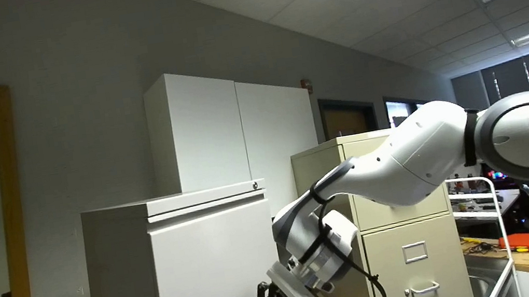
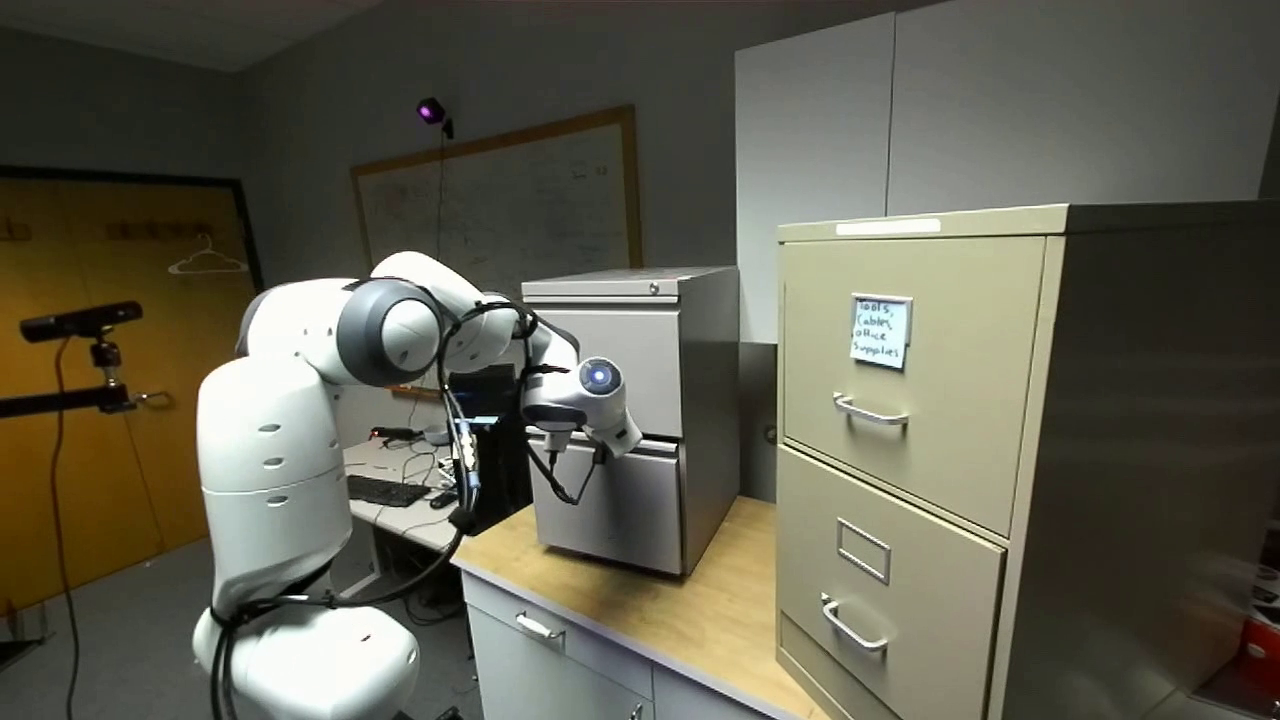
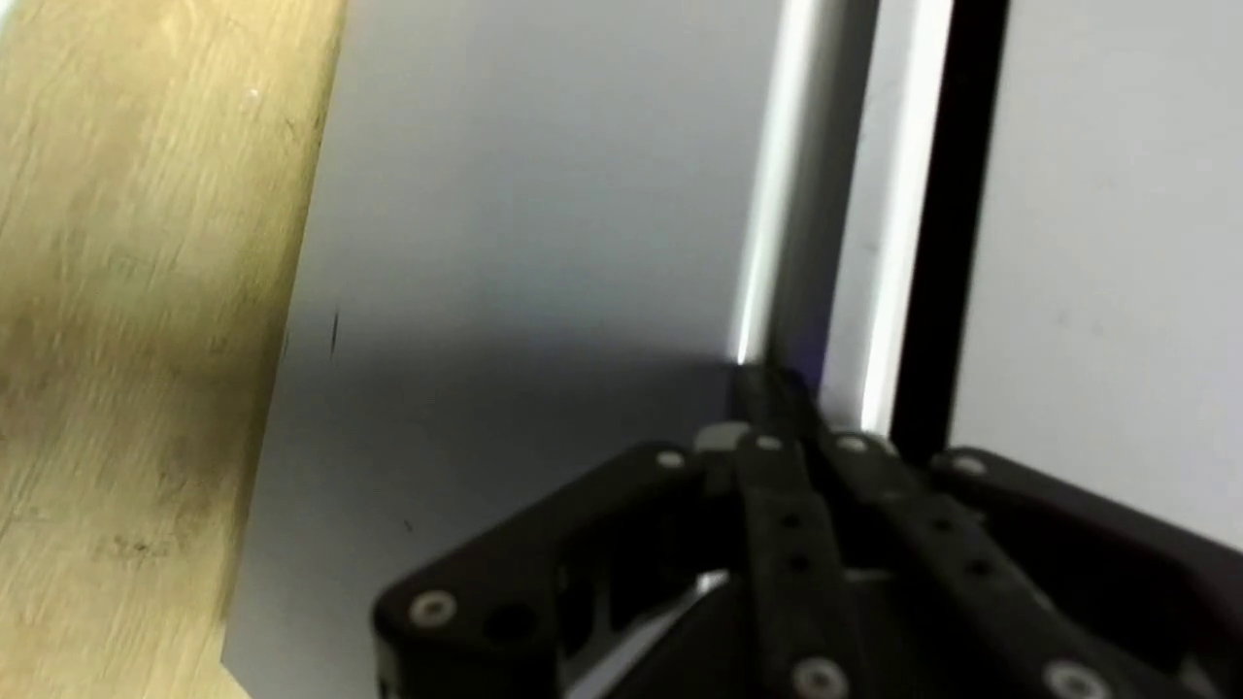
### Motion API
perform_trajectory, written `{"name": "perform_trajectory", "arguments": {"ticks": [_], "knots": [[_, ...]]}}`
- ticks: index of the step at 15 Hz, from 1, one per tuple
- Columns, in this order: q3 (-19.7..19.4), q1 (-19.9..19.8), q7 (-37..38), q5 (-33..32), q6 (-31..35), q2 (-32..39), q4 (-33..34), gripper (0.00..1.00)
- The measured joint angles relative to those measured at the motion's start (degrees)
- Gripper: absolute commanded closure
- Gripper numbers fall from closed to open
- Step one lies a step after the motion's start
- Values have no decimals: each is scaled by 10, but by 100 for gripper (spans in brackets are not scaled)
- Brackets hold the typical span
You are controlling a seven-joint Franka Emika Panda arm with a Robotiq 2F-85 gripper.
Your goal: Close the bottom drawer on the left
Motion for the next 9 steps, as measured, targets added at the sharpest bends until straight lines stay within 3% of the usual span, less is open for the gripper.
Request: {"name": "perform_trajectory", "arguments": {"ticks": [9], "knots": [[-1,-13,0,-4,-33,64,79,100]]}}
